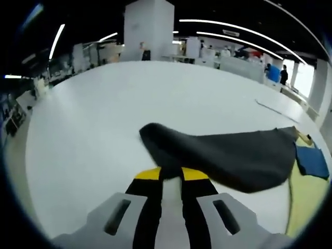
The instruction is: Fold the garment on the visible template until the final outline fits inside the template.
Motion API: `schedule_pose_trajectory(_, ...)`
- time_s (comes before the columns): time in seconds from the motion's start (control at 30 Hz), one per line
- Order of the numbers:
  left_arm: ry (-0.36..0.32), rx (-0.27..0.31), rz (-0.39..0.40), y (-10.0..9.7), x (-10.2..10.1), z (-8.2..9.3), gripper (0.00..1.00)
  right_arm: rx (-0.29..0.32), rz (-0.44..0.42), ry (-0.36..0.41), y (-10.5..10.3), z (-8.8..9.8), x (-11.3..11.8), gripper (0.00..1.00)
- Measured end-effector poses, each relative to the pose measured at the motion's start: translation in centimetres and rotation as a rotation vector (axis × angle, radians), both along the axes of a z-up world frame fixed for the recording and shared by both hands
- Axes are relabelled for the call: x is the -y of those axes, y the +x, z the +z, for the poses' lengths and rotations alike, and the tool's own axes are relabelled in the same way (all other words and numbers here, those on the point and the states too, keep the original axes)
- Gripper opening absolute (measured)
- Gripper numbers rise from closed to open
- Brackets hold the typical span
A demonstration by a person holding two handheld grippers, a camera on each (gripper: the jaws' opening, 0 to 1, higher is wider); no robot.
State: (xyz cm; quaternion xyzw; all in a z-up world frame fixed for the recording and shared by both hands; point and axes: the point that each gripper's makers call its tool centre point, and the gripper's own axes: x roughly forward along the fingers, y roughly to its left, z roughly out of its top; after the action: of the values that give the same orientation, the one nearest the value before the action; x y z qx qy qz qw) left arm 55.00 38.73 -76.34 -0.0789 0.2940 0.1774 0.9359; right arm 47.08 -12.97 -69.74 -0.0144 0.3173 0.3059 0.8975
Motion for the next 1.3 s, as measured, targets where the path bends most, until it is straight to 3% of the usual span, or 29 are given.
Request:
schedule_pose_trajectory(0.13,-0.016,0.010,0.003,-0.1,-0.3,-0.1,0.03,0.001,-0.002,-0.005,-0.1,-0.1,0.0,0.91)
schedule_pose_trajectory(0.43,-0.019,-0.004,-0.050,-0.5,-0.2,0.0,0.01,0.014,-0.005,0.008,-0.1,0.5,-0.3,0.91)
schedule_pose_trajectory(0.53,0.009,-0.011,-0.084,-0.8,-0.5,0.4,0.01,0.021,-0.001,0.011,-0.1,0.7,-0.4,0.93)
schedule_pose_trajectory(0.97,-0.002,0.024,-0.091,-1.6,-2.9,2.7,0.01,0.029,0.016,0.019,-0.8,1.3,-1.0,0.96)
schedule_pose_trajectory(1.2,0.032,0.019,-0.165,-0.8,-3.0,2.4,0.01,0.035,0.006,0.021,-1.0,1.6,-0.9,0.96)
schedule_pose_trajectory(1.3,0.009,0.010,-0.161,-0.3,-3.4,1.8,0.01,0.034,-0.001,0.020,-1.0,1.6,-0.7,0.96)
